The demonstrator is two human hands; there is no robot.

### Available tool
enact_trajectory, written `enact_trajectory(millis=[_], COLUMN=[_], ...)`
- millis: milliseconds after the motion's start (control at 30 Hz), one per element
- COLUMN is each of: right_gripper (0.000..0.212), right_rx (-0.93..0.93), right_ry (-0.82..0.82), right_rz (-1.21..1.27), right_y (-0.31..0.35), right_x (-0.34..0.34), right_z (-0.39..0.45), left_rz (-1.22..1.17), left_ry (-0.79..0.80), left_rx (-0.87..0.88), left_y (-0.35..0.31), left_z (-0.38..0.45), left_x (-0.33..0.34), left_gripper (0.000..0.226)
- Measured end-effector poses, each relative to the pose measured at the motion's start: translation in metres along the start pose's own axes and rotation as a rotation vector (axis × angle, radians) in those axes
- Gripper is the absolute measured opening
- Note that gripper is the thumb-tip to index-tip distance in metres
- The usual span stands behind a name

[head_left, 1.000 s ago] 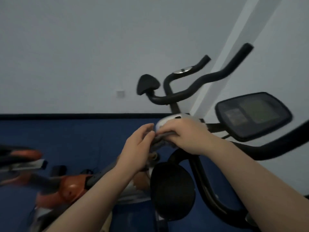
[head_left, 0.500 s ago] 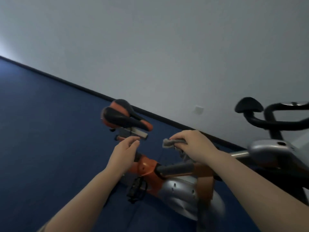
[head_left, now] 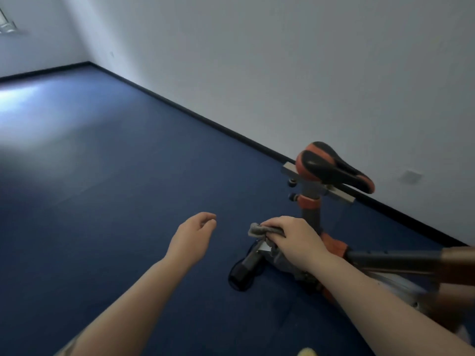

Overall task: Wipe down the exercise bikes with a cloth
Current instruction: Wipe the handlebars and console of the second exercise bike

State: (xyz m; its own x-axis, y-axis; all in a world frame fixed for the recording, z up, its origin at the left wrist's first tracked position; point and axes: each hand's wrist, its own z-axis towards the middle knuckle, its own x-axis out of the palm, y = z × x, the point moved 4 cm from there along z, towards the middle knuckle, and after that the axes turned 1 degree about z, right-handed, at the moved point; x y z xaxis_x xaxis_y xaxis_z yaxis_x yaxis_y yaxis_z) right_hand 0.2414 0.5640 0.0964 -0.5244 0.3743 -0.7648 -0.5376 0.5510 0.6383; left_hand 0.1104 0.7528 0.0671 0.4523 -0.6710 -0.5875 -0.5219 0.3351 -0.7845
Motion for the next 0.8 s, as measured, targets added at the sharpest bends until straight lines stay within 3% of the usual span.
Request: enact_trajectory(millis=[367, 667, 800], right_gripper=[0.017, 0.018, 0.017], right_rx=[0.002, 0.100, 0.089], right_ry=[-0.065, -0.031, -0.005], right_rz=[-0.014, 0.058, 0.056], right_y=[0.029, 0.036, 0.053], right_x=[0.043, 0.065, 0.067], right_z=[0.085, 0.219, 0.279], left_rz=[-0.061, 0.118, 0.090], left_ry=[0.049, 0.005, -0.051], left_rx=[-0.041, -0.093, -0.042], left_y=[0.056, 0.071, 0.052], left_z=[0.062, 0.197, 0.267], left_x=[-0.028, -0.117, -0.140], left_gripper=[0.032, 0.030, 0.028])
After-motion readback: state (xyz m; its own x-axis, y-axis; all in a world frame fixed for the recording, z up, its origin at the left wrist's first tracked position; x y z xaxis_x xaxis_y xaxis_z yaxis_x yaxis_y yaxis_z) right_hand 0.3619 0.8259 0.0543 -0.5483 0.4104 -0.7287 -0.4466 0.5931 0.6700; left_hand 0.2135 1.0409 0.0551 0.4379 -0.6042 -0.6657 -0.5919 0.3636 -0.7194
